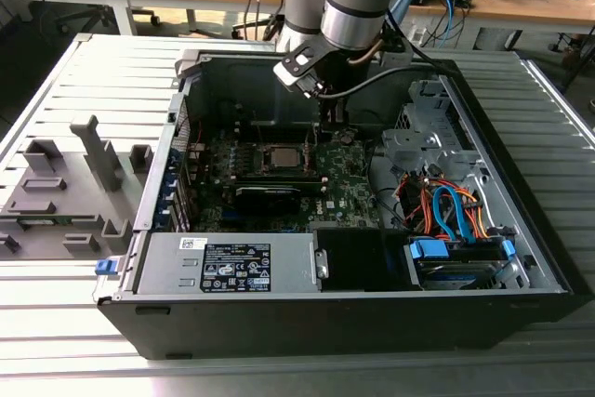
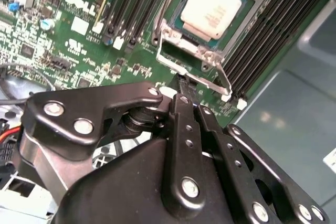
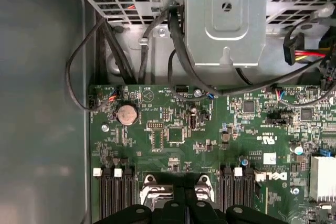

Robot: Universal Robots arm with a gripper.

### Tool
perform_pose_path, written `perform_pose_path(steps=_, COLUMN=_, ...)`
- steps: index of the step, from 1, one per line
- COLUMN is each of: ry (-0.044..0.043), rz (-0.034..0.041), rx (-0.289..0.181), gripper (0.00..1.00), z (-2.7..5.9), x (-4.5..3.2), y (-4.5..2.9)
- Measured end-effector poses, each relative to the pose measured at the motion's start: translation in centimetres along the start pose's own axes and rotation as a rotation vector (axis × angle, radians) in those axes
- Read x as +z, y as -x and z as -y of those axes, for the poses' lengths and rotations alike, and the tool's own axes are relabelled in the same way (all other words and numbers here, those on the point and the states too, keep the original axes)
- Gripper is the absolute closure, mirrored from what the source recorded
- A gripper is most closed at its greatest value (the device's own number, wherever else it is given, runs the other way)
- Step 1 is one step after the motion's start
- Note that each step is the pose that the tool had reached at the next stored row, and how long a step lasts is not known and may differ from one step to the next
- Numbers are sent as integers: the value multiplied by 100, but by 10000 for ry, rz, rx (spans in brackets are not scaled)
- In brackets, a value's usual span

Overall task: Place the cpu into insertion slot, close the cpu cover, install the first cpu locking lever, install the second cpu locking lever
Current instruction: 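Close the cpu cover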

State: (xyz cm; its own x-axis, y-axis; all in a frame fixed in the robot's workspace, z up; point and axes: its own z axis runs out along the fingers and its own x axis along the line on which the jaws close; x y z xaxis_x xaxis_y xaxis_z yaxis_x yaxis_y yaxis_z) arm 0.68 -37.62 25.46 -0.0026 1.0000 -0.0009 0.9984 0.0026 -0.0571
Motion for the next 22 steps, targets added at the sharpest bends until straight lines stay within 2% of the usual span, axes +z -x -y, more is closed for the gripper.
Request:
perform_pose_path(steps=3, ry=18, rz=-33, rx=-4, gripper=89, z=57, x=3, y=1)
perform_pose_path(steps=6, ry=19, rz=-140, rx=-87, gripper=89, z=103, x=6, y=1)
perform_pose_path(steps=8, ry=20, rz=-249, rx=-136, gripper=89, z=129, x=9, y=1)
perform_pose_path(steps=9, ry=19, rz=-369, rx=-211, gripper=89, z=140, x=13, y=2)
perform_pose_path(steps=10, ry=18, rz=-432, rx=-329, gripper=89, z=143, x=17, y=2)
perform_pose_path(steps=16, ry=2, rz=-532, rx=-1234, gripper=89, z=149, x=37, y=2)
perform_pose_path(steps=17, ry=1, rz=-558, rx=-1317, gripper=89, z=153, x=40, y=2)
perform_pose_path(steps=20, ry=6, rz=-697, rx=-1468, gripper=89, z=195, x=54, y=3)
perform_pose_path(steps=22, ry=10, rz=-728, rx=-1485, gripper=89, z=225, x=64, y=7)
